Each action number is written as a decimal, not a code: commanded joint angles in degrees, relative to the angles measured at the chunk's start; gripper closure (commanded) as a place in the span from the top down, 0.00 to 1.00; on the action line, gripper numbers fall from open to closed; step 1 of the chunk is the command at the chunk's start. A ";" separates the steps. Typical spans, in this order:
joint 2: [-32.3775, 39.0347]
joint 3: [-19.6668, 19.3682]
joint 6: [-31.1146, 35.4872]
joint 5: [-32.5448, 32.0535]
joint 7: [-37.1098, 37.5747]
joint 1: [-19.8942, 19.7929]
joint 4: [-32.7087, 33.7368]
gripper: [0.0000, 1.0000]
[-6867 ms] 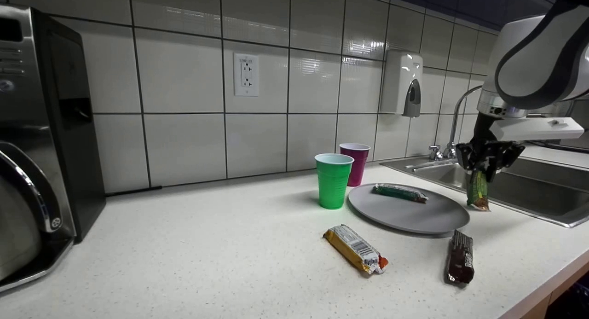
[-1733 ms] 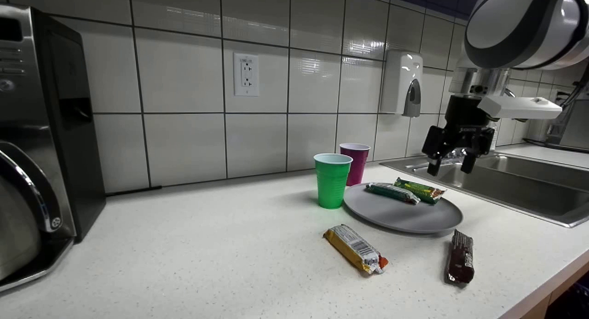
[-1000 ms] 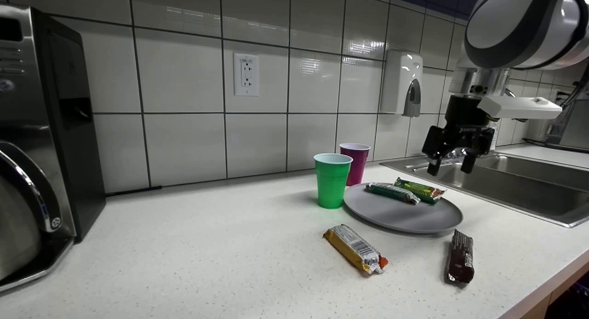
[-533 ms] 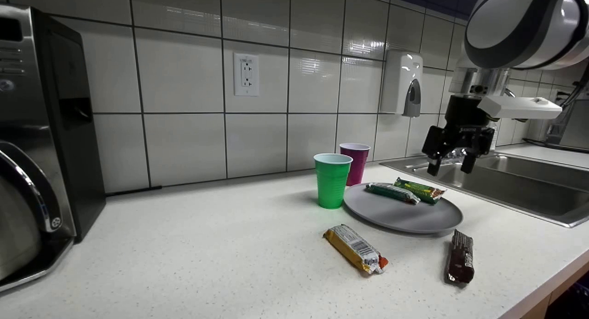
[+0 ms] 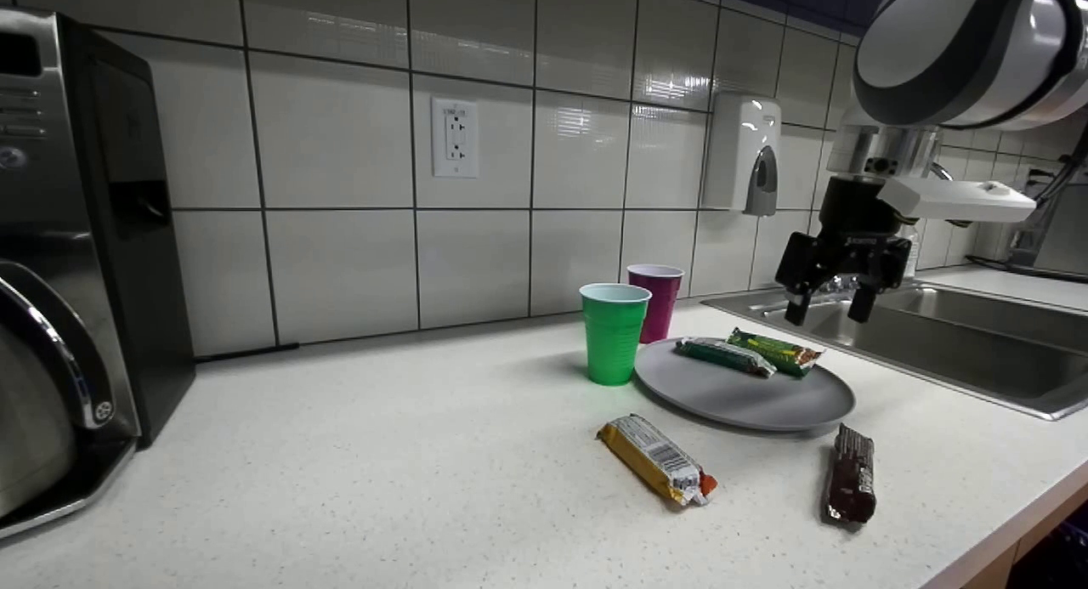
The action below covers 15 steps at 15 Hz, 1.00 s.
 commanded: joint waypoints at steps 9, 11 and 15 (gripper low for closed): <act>-3.84 3.83 -3.16 7.61 -0.52 4.07 -3.39 1.00; -4.10 4.54 -3.94 5.96 2.34 4.43 -4.17 1.00; -4.71 5.81 -5.21 4.10 8.29 4.57 -5.63 1.00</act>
